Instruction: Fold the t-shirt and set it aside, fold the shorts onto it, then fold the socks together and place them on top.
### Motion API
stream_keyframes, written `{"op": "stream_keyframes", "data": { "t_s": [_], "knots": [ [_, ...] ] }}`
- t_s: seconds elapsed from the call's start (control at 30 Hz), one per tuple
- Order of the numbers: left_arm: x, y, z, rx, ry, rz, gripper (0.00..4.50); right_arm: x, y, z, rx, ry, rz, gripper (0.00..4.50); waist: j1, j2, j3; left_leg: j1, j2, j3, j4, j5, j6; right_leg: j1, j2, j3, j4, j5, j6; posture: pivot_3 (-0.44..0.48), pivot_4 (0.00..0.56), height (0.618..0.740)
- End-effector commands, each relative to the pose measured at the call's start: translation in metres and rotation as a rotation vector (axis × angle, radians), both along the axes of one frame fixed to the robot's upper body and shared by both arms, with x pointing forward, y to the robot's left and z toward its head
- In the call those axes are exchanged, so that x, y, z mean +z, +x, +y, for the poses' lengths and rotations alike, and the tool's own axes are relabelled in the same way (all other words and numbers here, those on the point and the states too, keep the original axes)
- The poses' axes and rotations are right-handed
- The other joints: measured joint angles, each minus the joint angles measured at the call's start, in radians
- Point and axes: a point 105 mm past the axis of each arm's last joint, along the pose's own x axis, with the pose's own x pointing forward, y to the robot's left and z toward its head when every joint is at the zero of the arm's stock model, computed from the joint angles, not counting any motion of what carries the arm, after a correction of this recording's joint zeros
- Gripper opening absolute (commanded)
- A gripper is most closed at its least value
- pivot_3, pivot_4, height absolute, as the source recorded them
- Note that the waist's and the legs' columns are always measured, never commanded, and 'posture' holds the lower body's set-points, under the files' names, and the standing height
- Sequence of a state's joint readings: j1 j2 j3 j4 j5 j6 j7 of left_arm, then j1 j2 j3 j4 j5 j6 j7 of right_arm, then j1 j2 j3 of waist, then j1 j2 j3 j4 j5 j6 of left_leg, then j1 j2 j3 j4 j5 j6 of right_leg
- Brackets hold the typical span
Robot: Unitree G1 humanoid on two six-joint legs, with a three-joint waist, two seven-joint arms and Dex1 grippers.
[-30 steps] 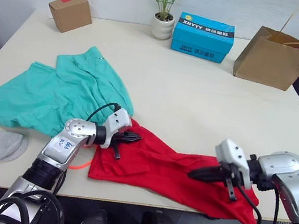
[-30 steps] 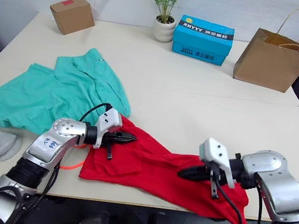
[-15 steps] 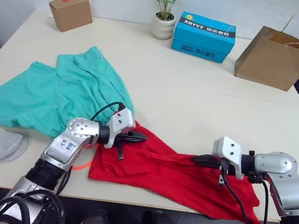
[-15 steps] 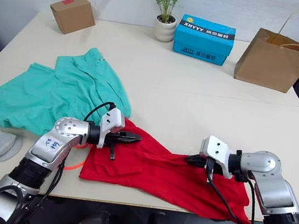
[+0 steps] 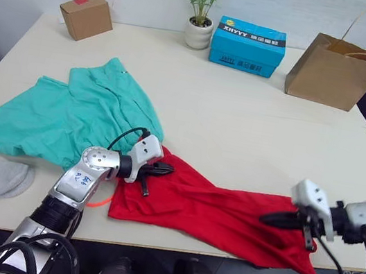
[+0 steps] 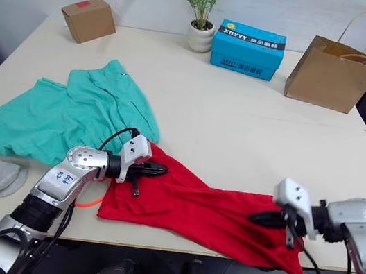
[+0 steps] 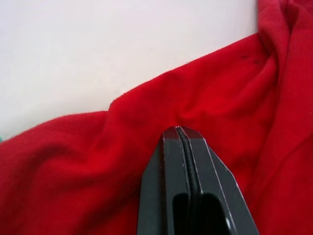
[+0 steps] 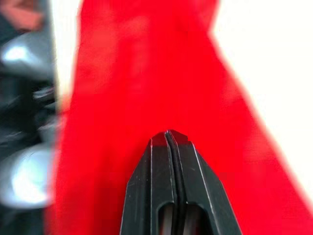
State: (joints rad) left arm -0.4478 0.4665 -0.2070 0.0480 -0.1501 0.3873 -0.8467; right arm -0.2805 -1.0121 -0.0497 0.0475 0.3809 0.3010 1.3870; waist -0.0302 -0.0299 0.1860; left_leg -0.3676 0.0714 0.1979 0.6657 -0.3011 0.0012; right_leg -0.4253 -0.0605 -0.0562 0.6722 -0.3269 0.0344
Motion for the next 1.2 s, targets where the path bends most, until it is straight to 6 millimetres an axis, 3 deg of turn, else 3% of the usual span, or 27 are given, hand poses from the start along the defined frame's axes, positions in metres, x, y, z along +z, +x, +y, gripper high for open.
{"op": "stream_keyframes", "data": {
  "t_s": [0.03, 0.23, 0.6, 0.9, 1.1, 1.2],
  "knots": [
    [0.005, 0.002, 0.003, 0.003, -0.007, -0.001, 0.02, 0.007, 0.020, -0.018, -0.076, -0.007, -0.118, 0.00, 0.002, 0.000, 0.000, 0.000, 0.000, 0.000, 0.000, 0.000, 0.000, 0.000, 0.000, 0.000, 0.000, 0.000, 0.000, 0.000, 0.150, 0.740],
    [0.008, 0.002, 0.000, -0.009, -0.012, 0.003, 0.02, -0.023, 0.023, -0.009, 0.010, -0.063, -0.065, 0.00, 0.002, 0.000, 0.000, -0.002, 0.001, 0.001, -0.002, 0.000, -0.001, -0.002, 0.001, -0.001, -0.002, 0.000, -0.001, 0.000, 0.150, 0.740],
    [0.001, 0.002, 0.005, 0.014, 0.002, 0.036, 0.02, -0.035, 0.011, -0.002, 0.048, -0.039, -0.036, 0.00, 0.002, 0.000, 0.000, -0.001, 0.001, 0.001, -0.001, 0.000, -0.001, -0.002, 0.000, 0.000, 0.000, 0.000, 0.000, 0.000, 0.150, 0.740],
    [0.000, 0.005, 0.005, 0.021, 0.011, 0.043, 0.02, -0.041, -0.042, -0.017, 0.044, -0.048, 0.139, 0.00, 0.005, 0.000, 0.000, -0.001, 0.000, 0.000, -0.001, 0.000, -0.001, -0.001, 0.000, 0.000, -0.001, 0.000, 0.000, 0.000, 0.150, 0.740],
    [0.000, 0.006, 0.005, 0.019, 0.014, 0.043, 0.02, -0.029, -0.058, -0.019, 0.015, -0.030, 0.097, 0.00, 0.003, 0.000, 0.000, -0.001, 0.000, 0.000, -0.001, 0.000, -0.001, -0.001, 0.000, 0.000, 0.000, 0.000, 0.000, 0.000, 0.150, 0.740],
    [0.001, 0.007, 0.009, 0.040, 0.006, 0.035, 0.02, -0.023, -0.084, -0.013, -0.005, 0.055, 0.078, 0.00, 0.011, 0.000, 0.000, -0.001, 0.000, -0.001, -0.002, 0.000, -0.001, -0.001, 0.000, 0.000, -0.001, 0.000, 0.000, 0.000, 0.150, 0.740]
  ]
}}
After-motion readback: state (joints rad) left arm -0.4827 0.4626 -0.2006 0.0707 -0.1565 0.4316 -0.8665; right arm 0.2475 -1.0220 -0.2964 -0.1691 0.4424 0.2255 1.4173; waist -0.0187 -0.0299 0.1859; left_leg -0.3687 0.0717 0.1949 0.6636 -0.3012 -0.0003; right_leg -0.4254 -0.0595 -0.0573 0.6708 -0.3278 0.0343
